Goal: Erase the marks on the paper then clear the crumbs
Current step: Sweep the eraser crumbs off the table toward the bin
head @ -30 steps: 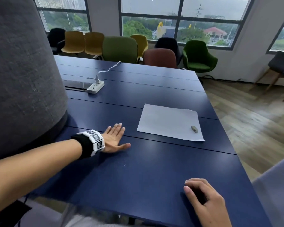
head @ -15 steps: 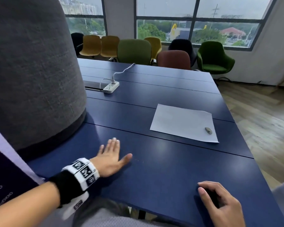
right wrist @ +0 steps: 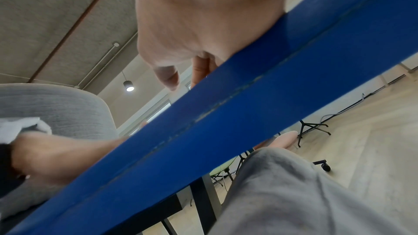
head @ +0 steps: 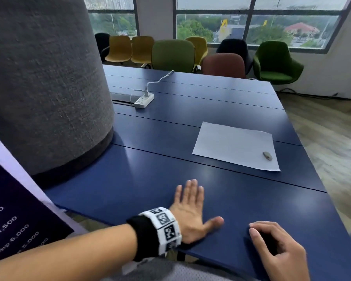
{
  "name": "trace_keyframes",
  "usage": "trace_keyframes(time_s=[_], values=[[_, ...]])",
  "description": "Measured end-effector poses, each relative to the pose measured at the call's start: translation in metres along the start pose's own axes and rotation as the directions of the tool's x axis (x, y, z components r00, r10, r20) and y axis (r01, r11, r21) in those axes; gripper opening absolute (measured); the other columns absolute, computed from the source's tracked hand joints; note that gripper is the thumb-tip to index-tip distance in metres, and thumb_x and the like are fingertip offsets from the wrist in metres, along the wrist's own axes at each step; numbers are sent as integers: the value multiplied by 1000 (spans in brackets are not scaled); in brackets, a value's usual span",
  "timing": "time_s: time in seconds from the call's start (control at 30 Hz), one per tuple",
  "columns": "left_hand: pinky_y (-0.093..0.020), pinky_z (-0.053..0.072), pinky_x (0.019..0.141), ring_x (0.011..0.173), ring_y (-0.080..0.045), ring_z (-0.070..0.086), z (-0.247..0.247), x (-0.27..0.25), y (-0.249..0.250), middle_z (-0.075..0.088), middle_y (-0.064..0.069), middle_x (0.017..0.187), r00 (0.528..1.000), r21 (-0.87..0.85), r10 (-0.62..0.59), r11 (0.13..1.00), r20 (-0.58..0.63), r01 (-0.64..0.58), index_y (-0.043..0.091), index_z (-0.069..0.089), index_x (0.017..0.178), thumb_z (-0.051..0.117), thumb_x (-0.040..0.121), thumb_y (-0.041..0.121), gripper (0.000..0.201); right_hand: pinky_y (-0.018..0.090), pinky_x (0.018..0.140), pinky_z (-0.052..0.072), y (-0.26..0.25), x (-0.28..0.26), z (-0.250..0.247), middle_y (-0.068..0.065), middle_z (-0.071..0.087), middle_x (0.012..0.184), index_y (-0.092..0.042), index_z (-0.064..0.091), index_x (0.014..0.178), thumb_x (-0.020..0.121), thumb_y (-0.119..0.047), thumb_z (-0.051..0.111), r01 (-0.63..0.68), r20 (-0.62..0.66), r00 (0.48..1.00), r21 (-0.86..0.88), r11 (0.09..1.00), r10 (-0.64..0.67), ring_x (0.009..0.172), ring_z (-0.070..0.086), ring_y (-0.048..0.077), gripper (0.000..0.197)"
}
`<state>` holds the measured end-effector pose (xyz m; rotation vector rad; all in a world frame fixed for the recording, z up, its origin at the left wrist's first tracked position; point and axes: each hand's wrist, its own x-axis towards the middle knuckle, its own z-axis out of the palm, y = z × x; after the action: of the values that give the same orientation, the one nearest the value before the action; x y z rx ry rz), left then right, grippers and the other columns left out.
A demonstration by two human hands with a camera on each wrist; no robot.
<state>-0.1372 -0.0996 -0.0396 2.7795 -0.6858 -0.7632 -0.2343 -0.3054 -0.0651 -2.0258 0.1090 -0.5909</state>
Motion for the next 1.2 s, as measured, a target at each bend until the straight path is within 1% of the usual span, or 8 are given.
trace_keyframes(time_s=[0.17, 0.37, 0.57, 0.73, 0.83, 0.93, 1.07, 1.2], values=[[-39, -16, 120, 144, -18, -33, -19, -3, 5, -37, -9, 156, 1000, -185, -18, 983, -13, 15, 8, -28, 149, 10, 92, 71, 94, 10, 76, 47, 1, -1, -3, -10, 72, 82, -21, 73, 71, 76, -1, 76, 30, 24, 999, 0, 1000, -30, 83, 67, 5, 21], [-45, -13, 120, 148, -26, -27, -18, -39, -85, -30, -16, 159, 869, -68, -479, 878, -124, 474, 1, -22, 151, -9, 72, 88, 119, 8, 74, 46, -2, -2, -1, -7, 71, 82, -21, 72, 72, 82, -17, 74, 30, 26, 999, 77, 997, -32, 82, 67, 7, 11], [-48, -21, 116, 143, -31, -35, -5, -19, -29, -35, -20, 155, 938, -24, -340, 940, -62, 339, 2, -26, 149, -44, 28, 85, 147, 8, 74, 46, -4, -3, -1, -8, 70, 81, -19, 71, 72, 80, -12, 71, 40, 55, 997, 85, 996, -45, 81, 67, 7, 11], [-46, -26, 114, 139, -25, -40, 7, 18, 45, -43, -8, 147, 999, -14, 35, 999, -5, -35, 6, -28, 148, -29, 42, 90, 135, 8, 73, 46, -3, -2, -1, -9, 70, 80, -20, 71, 73, 78, -18, 68, 80, 35, 996, 76, 994, -83, 79, 67, 6, 6], [-42, -18, 119, 145, -17, -30, -12, 34, 68, -36, -4, 154, 984, -114, 154, 983, 88, -144, 8, -24, 151, -4, 80, 83, 106, 12, 72, 48, 0, -1, -2, -9, 70, 80, -19, 70, 74, 77, -16, 68, 94, 49, 994, 95, 991, -99, 79, 68, 7, 6], [-37, -11, 122, 148, -15, -25, -39, 55, 57, -30, -7, 160, 987, -121, 153, 982, 41, -147, 7, -22, 152, 11, 97, 66, 88, 14, 73, 48, 1, -1, -3, -6, 70, 79, -16, 71, 73, 79, -13, 67, 91, 36, 995, 120, 989, -96, 80, 68, 11, 7], [-40, -11, 121, 148, -20, -25, -52, 83, 18, -28, -10, 161, 1000, 113, -7, 994, 8, 6, 6, -20, 153, 12, 90, 78, 100, 15, 72, 49, -1, -2, -2, -5, 69, 77, -15, 70, 71, 80, -11, 67, 85, 25, 996, 147, 985, -90, 79, 67, 13, 10], [-41, -15, 120, 145, -20, -31, -42, 86, 31, -32, -10, 159, 984, 266, 155, 948, 89, -174, 7, -21, 153, 14, 90, 77, 101, 12, 69, 48, -3, -1, -3, -6, 68, 76, -13, 70, 71, 80, -11, 67, 81, 22, 996, 144, 986, -85, 76, 66, 11, 10]])
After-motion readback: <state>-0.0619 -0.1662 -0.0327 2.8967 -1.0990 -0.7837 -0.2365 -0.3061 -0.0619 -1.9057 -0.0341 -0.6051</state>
